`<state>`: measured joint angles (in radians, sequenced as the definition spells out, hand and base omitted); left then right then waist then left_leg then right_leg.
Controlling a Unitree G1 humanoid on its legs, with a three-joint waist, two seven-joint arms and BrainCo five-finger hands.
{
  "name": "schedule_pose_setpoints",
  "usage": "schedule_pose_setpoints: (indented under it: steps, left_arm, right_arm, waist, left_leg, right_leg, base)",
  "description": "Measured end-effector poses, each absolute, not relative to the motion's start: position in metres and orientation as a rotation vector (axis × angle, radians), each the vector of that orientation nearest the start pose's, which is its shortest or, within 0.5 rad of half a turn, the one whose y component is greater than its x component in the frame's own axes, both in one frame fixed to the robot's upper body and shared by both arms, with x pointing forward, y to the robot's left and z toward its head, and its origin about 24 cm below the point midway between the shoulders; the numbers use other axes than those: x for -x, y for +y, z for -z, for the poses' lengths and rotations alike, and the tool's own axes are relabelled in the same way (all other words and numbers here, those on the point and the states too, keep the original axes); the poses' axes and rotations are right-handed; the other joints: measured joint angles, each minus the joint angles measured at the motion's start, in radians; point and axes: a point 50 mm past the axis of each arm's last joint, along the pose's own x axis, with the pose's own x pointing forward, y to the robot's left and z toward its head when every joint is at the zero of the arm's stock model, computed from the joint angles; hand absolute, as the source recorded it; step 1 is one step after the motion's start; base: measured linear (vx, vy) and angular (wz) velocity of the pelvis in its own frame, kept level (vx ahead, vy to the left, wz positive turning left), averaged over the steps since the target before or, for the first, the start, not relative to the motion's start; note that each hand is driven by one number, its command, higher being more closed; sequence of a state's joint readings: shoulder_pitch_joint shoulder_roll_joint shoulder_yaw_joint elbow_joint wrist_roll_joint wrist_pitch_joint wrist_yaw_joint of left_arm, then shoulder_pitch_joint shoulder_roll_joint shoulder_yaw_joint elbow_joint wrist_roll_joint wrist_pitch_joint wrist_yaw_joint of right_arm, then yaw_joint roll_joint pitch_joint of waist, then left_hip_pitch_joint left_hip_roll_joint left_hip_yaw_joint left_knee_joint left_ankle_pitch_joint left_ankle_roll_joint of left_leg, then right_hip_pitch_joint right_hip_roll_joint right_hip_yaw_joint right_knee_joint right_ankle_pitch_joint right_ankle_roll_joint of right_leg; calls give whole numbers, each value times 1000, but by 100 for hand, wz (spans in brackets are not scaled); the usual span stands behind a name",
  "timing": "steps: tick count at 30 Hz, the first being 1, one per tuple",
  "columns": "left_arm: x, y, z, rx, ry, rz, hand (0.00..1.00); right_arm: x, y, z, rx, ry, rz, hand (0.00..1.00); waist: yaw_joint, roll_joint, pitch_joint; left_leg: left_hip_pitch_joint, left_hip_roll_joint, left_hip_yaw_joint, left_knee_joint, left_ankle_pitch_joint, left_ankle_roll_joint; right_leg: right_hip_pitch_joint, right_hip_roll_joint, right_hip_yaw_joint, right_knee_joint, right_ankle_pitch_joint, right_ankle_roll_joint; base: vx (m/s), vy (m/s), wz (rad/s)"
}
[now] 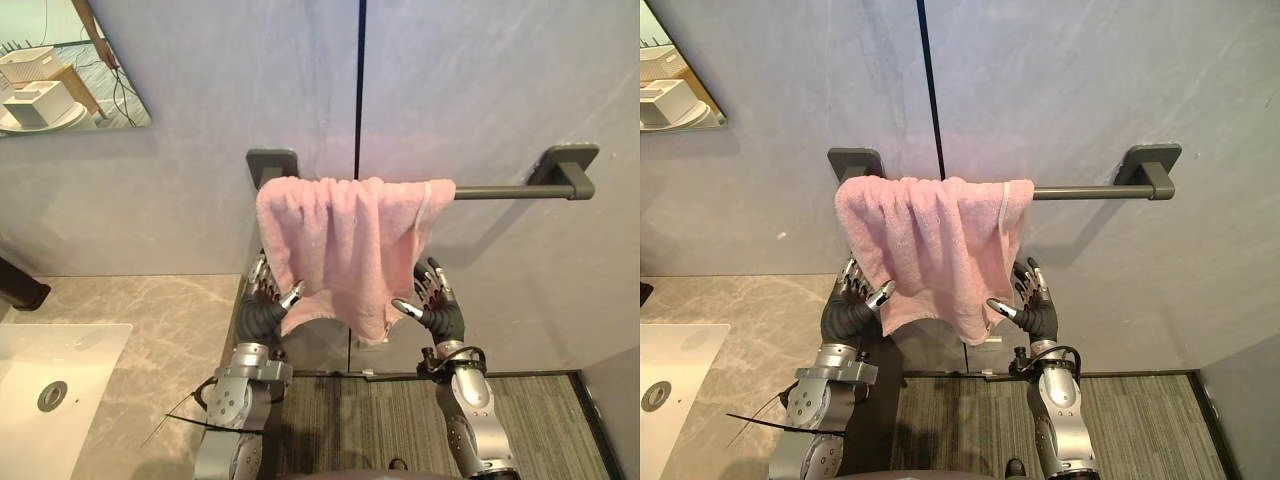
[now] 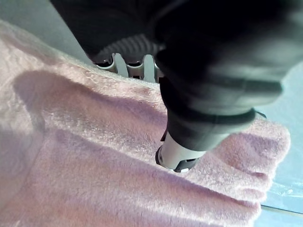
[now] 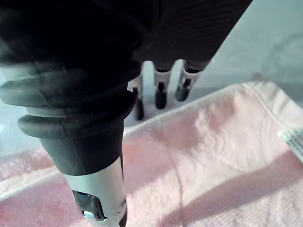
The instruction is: Organize washtable
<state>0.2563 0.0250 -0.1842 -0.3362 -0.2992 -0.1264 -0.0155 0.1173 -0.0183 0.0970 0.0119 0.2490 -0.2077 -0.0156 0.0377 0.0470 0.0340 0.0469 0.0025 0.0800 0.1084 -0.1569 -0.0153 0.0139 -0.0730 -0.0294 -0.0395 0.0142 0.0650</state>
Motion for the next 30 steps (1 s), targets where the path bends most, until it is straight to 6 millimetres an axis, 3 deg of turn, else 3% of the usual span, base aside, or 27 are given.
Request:
schedule_pose_setpoints:
  steps: [9,10,19,20,27,30]
  left_arm:
    - [-212,119,-82,227,-203,176,0]
    - [-212,119,-82,226,-203,177,100]
    - [-228,112,-85,162,-220,198,100]
    - [-230,111,-88,165,-231,199,100]
    - [-236,110,-91,176,-249,181,100]
    - [-236,112,-92,177,-256,174,100]
  right_arm:
    - [-245,-131,-47,-379,-121,-70,0]
    - [-246,-130,-48,-385,-125,-72,0]
    - [-253,-122,-69,-424,-205,-134,0]
    - [-253,-122,-69,-423,-206,-133,100]
    - [-267,-121,-88,-421,-279,-149,100]
    - [-268,-122,-87,-420,-275,-143,100]
  waist:
    - [0,1,-2]
    - [1,1,-4]
    - [1,-13,-12]
    - [2,-17,-17]
    - [4,-36,-31]
    - [3,-38,-40]
  left_leg:
    - [-1,5,-24,-52,38,2]
    - [-1,7,-25,-58,38,2]
    - [-12,21,-49,-74,56,-7]
    - [-16,22,-51,-74,58,-7]
    - [-17,22,-61,-88,78,-10]
    - [-17,22,-73,-109,93,-9]
  right_leg:
    - [2,9,-18,-47,48,-13]
    - [3,11,-20,-55,54,-15]
    - [-4,25,-49,-59,65,-24]
    - [-7,26,-51,-59,66,-25]
    - [-8,26,-58,-59,66,-25]
    - [-14,26,-69,-59,67,-27]
  base:
    - [-73,-37,5]
    - [-89,-48,1]
    - [-59,-39,7]
    - [-25,-22,9]
    - [-25,-6,6]
    - [-55,-12,11]
